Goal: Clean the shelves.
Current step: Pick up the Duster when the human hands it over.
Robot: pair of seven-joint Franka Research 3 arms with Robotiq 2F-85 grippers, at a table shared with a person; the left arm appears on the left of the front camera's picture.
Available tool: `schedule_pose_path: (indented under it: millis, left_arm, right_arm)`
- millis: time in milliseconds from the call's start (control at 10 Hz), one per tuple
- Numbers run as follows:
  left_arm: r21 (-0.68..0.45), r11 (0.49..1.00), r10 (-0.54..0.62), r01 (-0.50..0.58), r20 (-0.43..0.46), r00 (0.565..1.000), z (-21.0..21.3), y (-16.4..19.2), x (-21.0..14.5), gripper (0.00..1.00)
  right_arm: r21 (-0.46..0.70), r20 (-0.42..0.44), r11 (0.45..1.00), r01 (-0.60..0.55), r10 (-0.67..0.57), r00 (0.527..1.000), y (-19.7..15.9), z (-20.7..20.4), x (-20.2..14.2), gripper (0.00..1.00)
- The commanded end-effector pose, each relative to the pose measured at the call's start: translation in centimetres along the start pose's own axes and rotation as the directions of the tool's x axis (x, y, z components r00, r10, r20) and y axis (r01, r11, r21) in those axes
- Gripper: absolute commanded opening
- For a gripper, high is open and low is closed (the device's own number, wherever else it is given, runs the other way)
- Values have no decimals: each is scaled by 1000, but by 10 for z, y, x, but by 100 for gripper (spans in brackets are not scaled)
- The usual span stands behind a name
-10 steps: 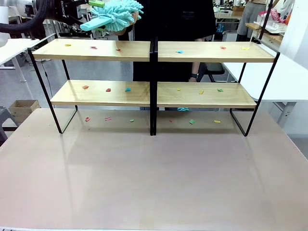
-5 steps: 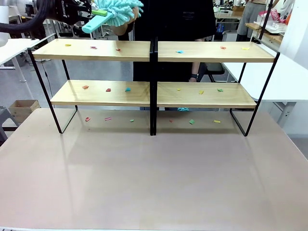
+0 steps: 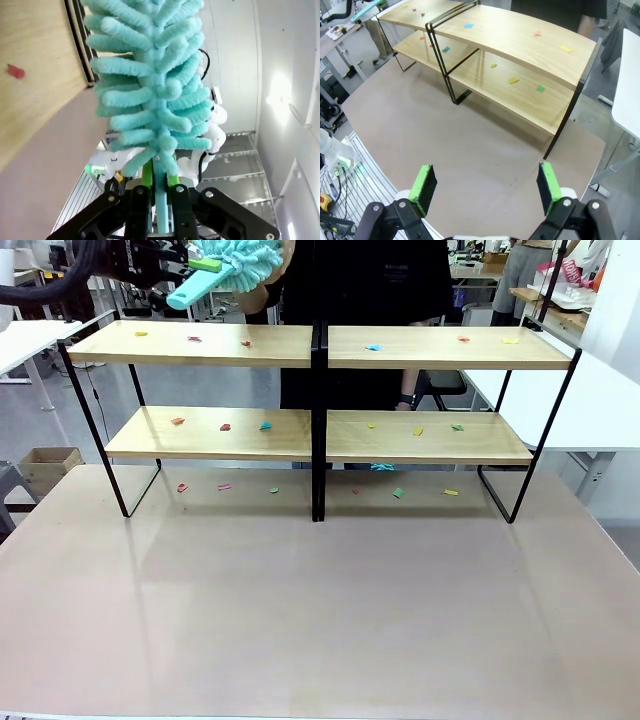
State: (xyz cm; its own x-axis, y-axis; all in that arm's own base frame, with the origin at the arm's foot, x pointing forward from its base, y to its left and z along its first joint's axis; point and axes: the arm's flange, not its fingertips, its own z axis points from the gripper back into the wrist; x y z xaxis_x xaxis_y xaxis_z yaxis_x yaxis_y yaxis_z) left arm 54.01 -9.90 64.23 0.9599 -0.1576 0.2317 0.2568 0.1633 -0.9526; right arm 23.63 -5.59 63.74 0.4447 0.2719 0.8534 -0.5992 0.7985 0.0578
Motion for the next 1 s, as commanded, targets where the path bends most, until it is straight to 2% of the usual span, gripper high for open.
schedule_pose_path:
  millis: [0, 100, 300, 400, 500, 600, 700, 800, 900]
  left_arm:
    - [58, 994, -88, 92, -67, 994, 29, -37, -53, 0]
    - [66, 989, -119, 133, -182, 976, 53, -59, -90, 0]
    - [250, 947, -132, 202, -272, 953, 103, -86, -160, 0]
    - [349, 872, -175, 343, -431, 885, 131, -93, -199, 0]
    - [431, 824, -166, 368, -438, 884, 155, -99, -232, 0]
    - [472, 801, -172, 368, -408, 897, 173, -102, -264, 0]
    - [476, 796, -171, 376, -419, 892, 187, -100, -296, 0]
    - [524, 786, -145, 328, -360, 922, 198, -89, -327, 0]
    - [516, 799, -141, 309, -338, 930, 204, -77, -352, 0]
  right_arm:
    - [4, 6, 1000, -12, 12, 1000, -2, -1, -1, 100]
    - [4, 6, 1000, -12, 12, 1000, -2, -1, -1, 100]
    - [4, 6, 1000, -12, 12, 1000, -2, -1, -1, 100]
    - [4, 6, 1000, -12, 12, 1000, -2, -1, -1, 100]
    - [4, 6, 1000, -12, 12, 1000, -2, -1, -1, 100]
    - [4, 6, 1000, -12, 12, 1000, -2, -1, -1, 100]
    - [4, 6, 1000, -12, 12, 1000, -2, -1, -1, 100]
    - [4, 6, 1000, -12, 12, 1000, -2, -1, -1, 100]
    - [4, 6, 1000, -12, 12, 1000, -2, -1, -1, 100]
